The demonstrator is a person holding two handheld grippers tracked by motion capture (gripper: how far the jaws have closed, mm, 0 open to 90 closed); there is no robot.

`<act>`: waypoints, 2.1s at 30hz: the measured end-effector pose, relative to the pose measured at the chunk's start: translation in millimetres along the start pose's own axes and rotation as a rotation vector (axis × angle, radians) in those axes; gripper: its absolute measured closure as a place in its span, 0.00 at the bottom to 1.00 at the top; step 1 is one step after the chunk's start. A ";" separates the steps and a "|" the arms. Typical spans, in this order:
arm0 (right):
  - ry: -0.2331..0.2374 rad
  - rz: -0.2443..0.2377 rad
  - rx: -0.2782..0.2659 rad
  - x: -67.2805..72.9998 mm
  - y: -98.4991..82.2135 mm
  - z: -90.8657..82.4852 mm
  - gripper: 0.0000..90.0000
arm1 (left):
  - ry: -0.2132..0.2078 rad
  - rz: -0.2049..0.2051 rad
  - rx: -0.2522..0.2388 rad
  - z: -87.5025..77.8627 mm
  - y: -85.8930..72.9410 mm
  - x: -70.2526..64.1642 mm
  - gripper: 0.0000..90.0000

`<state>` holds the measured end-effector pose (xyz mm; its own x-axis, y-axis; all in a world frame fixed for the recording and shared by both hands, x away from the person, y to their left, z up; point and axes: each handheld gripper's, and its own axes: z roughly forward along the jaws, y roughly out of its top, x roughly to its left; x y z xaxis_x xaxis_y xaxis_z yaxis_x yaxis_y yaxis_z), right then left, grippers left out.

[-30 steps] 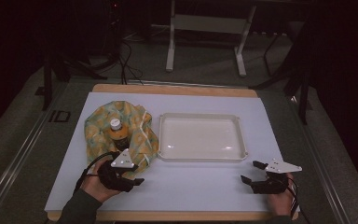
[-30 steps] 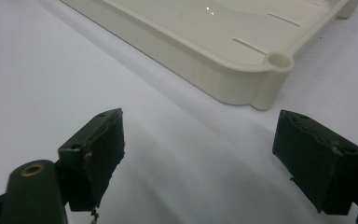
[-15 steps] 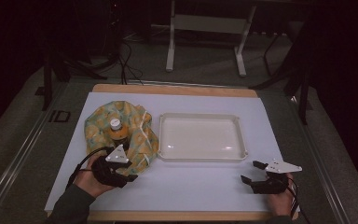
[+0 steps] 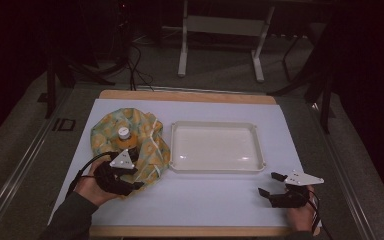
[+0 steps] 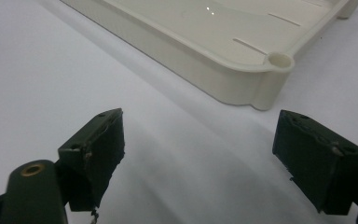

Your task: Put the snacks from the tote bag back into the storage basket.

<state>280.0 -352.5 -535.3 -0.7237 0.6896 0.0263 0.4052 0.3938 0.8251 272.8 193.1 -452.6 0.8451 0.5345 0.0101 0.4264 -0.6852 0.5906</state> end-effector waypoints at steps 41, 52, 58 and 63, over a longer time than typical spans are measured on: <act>0.006 -0.002 0.003 0.2 0.0 0.4 0.18 | 0.033 -0.040 0.105 -35.4 7.8 55.0 0.52; 0.006 -0.005 0.001 0.1 0.0 0.1 0.18 | 0.062 -0.065 0.115 -46.9 11.6 70.4 0.52; 0.007 -0.007 0.000 0.0 0.0 0.1 0.18 | 0.074 -0.062 0.125 -52.5 15.3 77.2 0.52; 0.008 -0.006 -0.001 -0.1 0.0 0.1 0.18 | 0.078 -0.057 0.128 -56.2 18.7 81.7 0.52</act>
<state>280.1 -352.5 -535.4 -0.7305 0.6824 0.0253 0.4000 0.3976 0.8258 331.6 251.8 -395.4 0.7925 0.6081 0.0453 0.5150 -0.7073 0.4842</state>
